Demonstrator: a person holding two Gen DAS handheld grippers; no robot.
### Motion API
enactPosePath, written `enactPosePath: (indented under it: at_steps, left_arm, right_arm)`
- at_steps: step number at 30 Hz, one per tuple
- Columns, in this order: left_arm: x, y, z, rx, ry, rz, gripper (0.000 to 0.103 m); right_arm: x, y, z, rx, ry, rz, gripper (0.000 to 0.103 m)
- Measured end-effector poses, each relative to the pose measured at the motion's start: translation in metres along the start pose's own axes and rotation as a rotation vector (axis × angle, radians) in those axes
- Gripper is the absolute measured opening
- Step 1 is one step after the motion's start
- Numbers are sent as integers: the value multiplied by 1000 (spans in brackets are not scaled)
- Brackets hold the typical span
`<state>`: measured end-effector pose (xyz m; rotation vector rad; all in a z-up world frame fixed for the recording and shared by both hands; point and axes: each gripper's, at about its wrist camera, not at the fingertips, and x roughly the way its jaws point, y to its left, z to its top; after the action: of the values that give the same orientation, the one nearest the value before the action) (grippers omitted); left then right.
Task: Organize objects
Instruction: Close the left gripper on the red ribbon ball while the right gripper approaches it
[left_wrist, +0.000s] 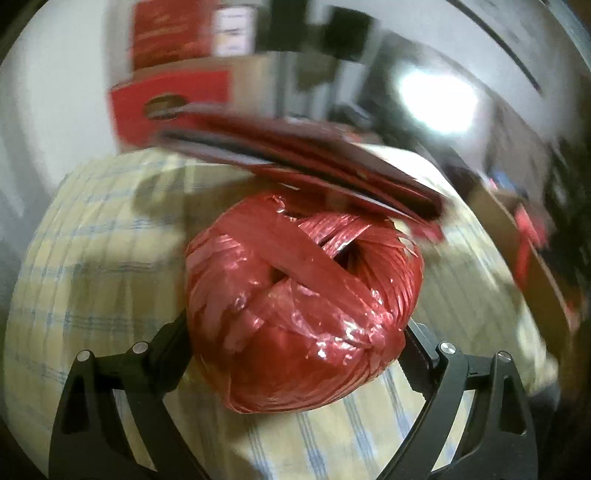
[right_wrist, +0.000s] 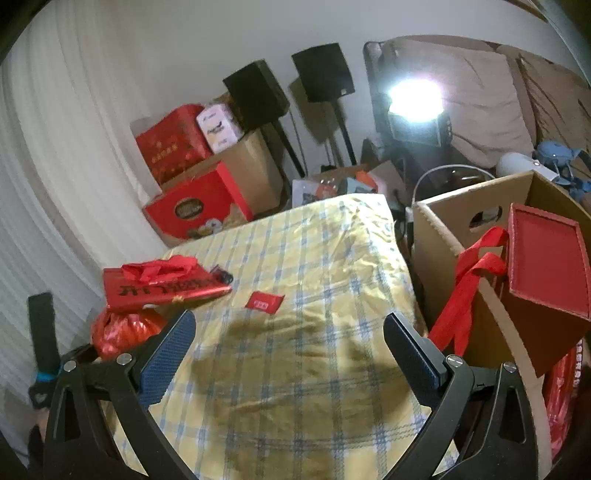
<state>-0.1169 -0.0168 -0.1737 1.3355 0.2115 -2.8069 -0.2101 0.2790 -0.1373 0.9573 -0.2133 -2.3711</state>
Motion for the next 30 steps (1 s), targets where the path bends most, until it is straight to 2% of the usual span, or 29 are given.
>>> enactPosePath:
  at_steps: [3, 5, 7, 9, 11, 14, 15, 17, 18, 19, 21, 23, 24, 26, 28, 30]
  left_arm:
    - [-12, -26, -15, 165, 24, -50, 93]
    - [-19, -46, -25, 254, 32, -34, 94]
    - [-24, -57, -30, 283, 43, -36, 94]
    - [-28, -65, -32, 296, 70, -122, 95]
    - [-35, -66, -32, 291, 67, -164, 95]
    - [-55, -47, -25, 212, 42, -250, 101]
    - [-66, -33, -21, 151, 28, -297, 102]
    - [-82, -10, -11, 71, 8, -346, 103]
    - [-88, 1, -4, 34, 1, -343, 103]
    - [-90, 11, 2, 0, 7, -309, 103]
    - [-84, 24, 12, -63, 65, -227, 103]
    - [-71, 32, 16, -114, 122, -220, 101]
    - [-63, 37, 17, -152, 153, -236, 100]
    - [-44, 41, 16, -211, 219, -282, 88]
    - [-35, 43, 11, -229, 258, -316, 86]
    - [-33, 40, 9, -226, 261, -353, 84]
  right_arm:
    - [3, 6, -1, -27, 53, -17, 103]
    - [7, 6, -2, -26, 103, -69, 103]
    - [10, 3, -3, -1, 145, -92, 103]
    - [9, 0, -5, 18, 173, -56, 103]
    - [6, 2, -4, 16, 190, -34, 103]
    - [-2, 13, -2, -25, 203, -25, 102]
    - [-5, 19, -3, -49, 212, -22, 103]
    - [-5, 29, -5, -85, 252, -14, 103]
    - [-4, 32, -6, -97, 270, -11, 103]
    - [0, 39, -9, -118, 301, -6, 103]
    - [6, 53, -16, -155, 356, 28, 103]
    - [12, 62, -20, -154, 396, 84, 103]
    - [17, 67, -23, -135, 424, 130, 102]
    - [23, 70, -25, -97, 443, 172, 102]
    - [27, 69, -25, -49, 460, 208, 101]
    - [28, 68, -25, -32, 468, 218, 99]
